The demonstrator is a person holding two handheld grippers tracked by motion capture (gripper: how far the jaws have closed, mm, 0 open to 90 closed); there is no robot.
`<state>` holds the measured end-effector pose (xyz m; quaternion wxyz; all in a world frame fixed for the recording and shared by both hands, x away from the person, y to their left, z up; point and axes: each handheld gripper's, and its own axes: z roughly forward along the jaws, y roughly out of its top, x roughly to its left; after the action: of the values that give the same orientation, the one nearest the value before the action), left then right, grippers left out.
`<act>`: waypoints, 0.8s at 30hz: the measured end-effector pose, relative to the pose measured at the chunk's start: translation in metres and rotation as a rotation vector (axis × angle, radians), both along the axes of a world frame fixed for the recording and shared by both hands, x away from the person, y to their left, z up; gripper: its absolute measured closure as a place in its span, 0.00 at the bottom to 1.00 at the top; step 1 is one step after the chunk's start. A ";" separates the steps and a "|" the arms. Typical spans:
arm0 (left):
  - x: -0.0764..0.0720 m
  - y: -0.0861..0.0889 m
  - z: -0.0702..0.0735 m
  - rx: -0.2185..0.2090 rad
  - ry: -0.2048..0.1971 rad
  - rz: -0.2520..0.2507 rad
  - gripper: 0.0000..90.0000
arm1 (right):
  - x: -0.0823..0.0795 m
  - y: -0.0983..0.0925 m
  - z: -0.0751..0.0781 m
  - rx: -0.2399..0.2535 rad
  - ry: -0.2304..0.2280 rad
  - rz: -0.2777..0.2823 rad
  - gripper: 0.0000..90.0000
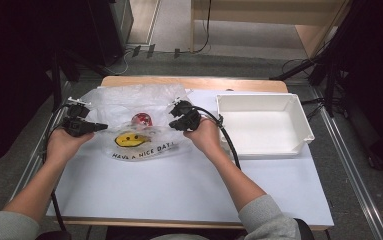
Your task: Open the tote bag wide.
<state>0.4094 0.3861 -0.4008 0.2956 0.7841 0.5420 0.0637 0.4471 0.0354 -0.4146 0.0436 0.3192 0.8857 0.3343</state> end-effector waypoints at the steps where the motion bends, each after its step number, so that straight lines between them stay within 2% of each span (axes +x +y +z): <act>1: -0.001 0.002 -0.001 -0.005 0.003 0.002 0.99 | 0.000 0.000 -0.001 -0.002 0.005 -0.001 1.00; 4: -0.002 0.003 -0.004 -0.019 0.000 0.009 0.99 | 0.000 -0.002 -0.005 0.000 0.005 -0.002 1.00; 6: -0.002 0.003 -0.007 -0.018 -0.006 0.012 0.99 | 0.000 -0.002 -0.008 0.002 0.017 -0.011 1.00; 9: 0.001 0.006 -0.012 0.001 0.001 0.025 1.00 | -0.002 -0.001 -0.012 0.007 0.002 -0.019 1.00; 24: 0.007 0.007 -0.029 -0.013 0.006 0.062 1.00 | -0.006 -0.003 -0.033 -0.011 0.005 -0.059 1.00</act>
<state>0.4164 0.3933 -0.4302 0.2970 0.7653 0.5672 0.0667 0.4413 0.0319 -0.4477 0.0529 0.3458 0.8779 0.3270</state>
